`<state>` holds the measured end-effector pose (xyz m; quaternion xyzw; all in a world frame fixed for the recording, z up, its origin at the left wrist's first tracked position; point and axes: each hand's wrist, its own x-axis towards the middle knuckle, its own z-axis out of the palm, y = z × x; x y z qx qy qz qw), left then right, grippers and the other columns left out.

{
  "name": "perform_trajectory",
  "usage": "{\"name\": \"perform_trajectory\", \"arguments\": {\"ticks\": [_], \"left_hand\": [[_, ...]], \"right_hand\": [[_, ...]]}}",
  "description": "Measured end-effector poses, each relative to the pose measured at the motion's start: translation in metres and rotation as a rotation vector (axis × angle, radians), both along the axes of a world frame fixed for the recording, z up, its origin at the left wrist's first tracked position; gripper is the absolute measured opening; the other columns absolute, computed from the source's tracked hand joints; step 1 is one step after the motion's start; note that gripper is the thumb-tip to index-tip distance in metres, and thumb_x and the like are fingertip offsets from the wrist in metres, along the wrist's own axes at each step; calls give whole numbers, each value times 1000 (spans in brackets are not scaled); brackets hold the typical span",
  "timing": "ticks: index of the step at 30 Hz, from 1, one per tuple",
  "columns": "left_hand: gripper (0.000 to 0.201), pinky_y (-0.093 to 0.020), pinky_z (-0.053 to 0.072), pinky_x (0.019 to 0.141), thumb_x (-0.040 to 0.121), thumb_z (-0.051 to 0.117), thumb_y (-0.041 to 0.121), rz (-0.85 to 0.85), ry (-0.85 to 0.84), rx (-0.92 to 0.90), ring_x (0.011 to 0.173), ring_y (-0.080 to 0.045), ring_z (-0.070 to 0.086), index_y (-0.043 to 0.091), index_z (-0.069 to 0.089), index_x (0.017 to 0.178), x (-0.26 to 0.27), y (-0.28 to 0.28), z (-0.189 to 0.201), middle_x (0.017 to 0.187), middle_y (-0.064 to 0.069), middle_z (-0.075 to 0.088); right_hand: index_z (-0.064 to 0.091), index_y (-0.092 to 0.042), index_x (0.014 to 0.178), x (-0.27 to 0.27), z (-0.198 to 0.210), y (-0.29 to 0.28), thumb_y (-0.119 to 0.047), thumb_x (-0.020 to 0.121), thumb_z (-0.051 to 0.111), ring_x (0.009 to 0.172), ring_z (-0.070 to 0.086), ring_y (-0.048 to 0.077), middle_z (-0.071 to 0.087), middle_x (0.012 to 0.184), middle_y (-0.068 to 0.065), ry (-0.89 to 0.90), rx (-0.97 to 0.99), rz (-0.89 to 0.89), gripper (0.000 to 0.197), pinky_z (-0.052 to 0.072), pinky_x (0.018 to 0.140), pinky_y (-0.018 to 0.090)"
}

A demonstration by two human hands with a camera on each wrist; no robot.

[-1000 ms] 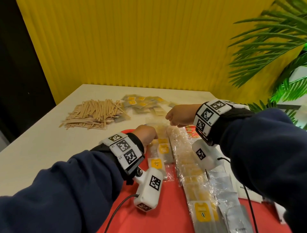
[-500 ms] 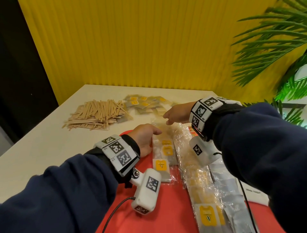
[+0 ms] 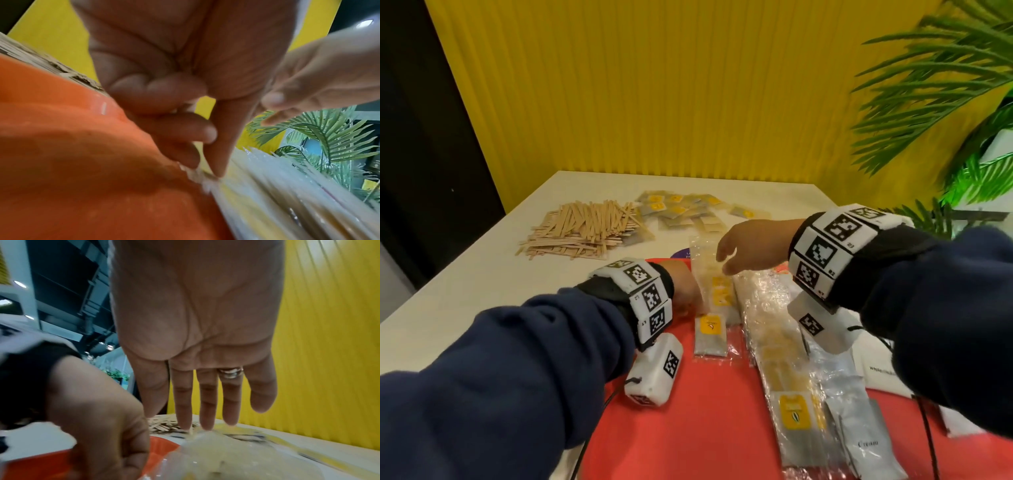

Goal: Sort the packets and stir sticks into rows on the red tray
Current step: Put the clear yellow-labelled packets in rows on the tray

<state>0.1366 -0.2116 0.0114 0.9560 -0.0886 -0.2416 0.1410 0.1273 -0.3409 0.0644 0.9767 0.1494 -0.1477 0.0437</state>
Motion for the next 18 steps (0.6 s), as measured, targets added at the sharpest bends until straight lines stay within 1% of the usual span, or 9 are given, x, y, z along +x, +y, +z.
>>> {"name": "perform_trajectory", "arguments": {"ticks": [1, 2, 4, 6, 9, 10, 13, 15, 18], "left_hand": [[24, -22, 39, 59, 87, 63, 30, -19, 1, 30, 65, -13, 50, 7, 69, 93, 0, 0, 0, 77, 0, 56], [22, -22, 39, 59, 87, 63, 30, -14, 9, 37, 63, -13, 49, 9, 68, 84, 1, -1, -1, 73, 0, 57], [27, -18, 39, 48, 86, 63, 22, 62, 68, -45, 46, -9, 46, 12, 59, 61, 5, -1, -5, 53, 2, 55], [28, -12, 35, 36, 84, 61, 8, 189, 110, -187, 30, -7, 43, 10, 54, 57, 7, 0, -5, 42, 0, 52], [25, -10, 30, 30, 85, 57, 3, 286, 86, -334, 22, -7, 41, 6, 55, 61, 10, 1, -4, 36, -2, 50], [24, -10, 30, 29, 86, 56, 3, 299, 72, -368, 22, -6, 41, 5, 55, 62, 11, 1, -5, 38, -2, 52], [22, -10, 31, 30, 89, 53, 4, 328, 63, -453, 26, -5, 46, 5, 56, 67, 15, 1, -8, 62, -6, 58], [22, -10, 31, 30, 91, 53, 7, 340, 58, -460, 31, -5, 48, 6, 56, 69, 17, 4, -11, 64, -4, 56], [20, -12, 33, 31, 91, 57, 13, 357, 55, -466, 41, -9, 52, 6, 56, 72, 19, 9, -14, 64, -4, 57]], "right_hand": [[56, -15, 128, -8, 1, 1, -28, 94, 51, 117, 49, 15, 55, 131, 0, 5, 26, 35, 36, 34, 91, 23], [61, -16, 123, -16, 3, 3, -26, 94, 51, 109, 52, 12, 59, 126, -1, 20, 40, 76, 32, 34, 86, 21], [64, -18, 118, -31, 2, 7, -20, 94, 49, 98, 50, 7, 61, 123, -4, 90, 38, 157, 28, 32, 81, 18], [63, -21, 120, -44, -3, 10, -14, 94, 46, 102, 49, 7, 57, 128, -5, 184, 15, 212, 32, 32, 81, 17], [56, -20, 128, -54, -14, 14, -8, 95, 40, 117, 47, 13, 51, 136, -4, 245, -47, 294, 39, 28, 77, 12], [54, -19, 131, -54, -18, 14, -8, 96, 38, 120, 45, 13, 49, 138, -4, 247, -85, 320, 40, 28, 79, 11], [50, -11, 133, -51, -31, 17, -6, 97, 33, 120, 46, 20, 49, 138, 4, 256, -276, 392, 40, 33, 85, 18], [49, -8, 132, -47, -37, 19, -6, 97, 31, 117, 48, 23, 50, 134, 9, 249, -397, 405, 39, 36, 85, 22], [51, -6, 129, -41, -40, 19, -8, 98, 31, 115, 51, 25, 53, 130, 12, 202, -444, 385, 38, 39, 88, 25]]}}
